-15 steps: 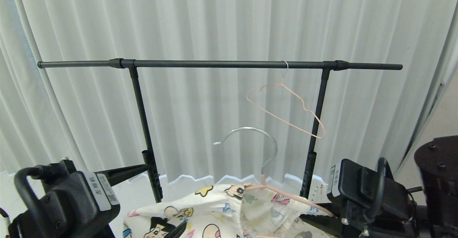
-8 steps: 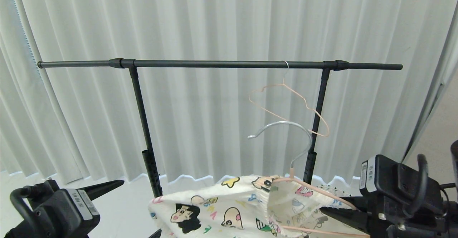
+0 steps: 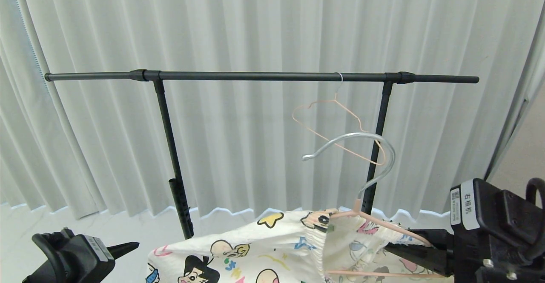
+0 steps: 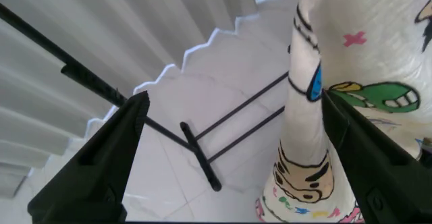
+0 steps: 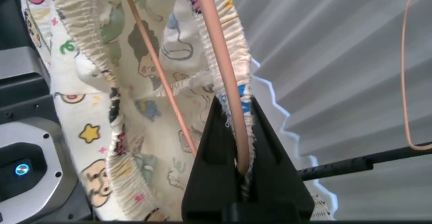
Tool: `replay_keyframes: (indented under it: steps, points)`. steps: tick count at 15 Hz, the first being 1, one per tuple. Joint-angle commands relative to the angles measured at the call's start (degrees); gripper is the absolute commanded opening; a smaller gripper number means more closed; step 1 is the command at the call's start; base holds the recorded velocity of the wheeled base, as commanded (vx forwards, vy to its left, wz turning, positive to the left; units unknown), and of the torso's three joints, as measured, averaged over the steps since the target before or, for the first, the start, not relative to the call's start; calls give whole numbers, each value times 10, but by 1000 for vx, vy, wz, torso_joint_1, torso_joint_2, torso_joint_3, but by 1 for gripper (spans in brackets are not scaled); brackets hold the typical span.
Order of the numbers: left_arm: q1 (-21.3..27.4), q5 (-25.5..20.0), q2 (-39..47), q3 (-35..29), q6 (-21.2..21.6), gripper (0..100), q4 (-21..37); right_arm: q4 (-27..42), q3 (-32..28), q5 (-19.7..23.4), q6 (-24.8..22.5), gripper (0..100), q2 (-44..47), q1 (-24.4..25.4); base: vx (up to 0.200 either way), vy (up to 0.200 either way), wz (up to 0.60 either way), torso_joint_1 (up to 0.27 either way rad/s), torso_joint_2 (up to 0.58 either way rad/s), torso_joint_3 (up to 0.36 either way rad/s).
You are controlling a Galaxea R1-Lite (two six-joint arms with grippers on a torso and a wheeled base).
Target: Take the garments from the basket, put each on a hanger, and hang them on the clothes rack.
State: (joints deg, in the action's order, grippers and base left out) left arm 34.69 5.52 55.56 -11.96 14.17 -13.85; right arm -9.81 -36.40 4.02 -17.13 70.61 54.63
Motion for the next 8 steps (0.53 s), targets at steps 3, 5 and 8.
replay_keyframes:
  steps: [3,5,8]
  points:
    - [-3,-5,-10,5,-11,0,0,1,1,-2,1,0,-1,0,0,0,0,0,0,0]
    - [-42,-4,-13,6,-14,0,0,1,5,-2,1,0,-3,-14,0,0,0,0,0,0]
    - [-121,-4,-14,10,-15,0,0,1,8,-1,1,0,-5,-29,0,0,0,0,0,0]
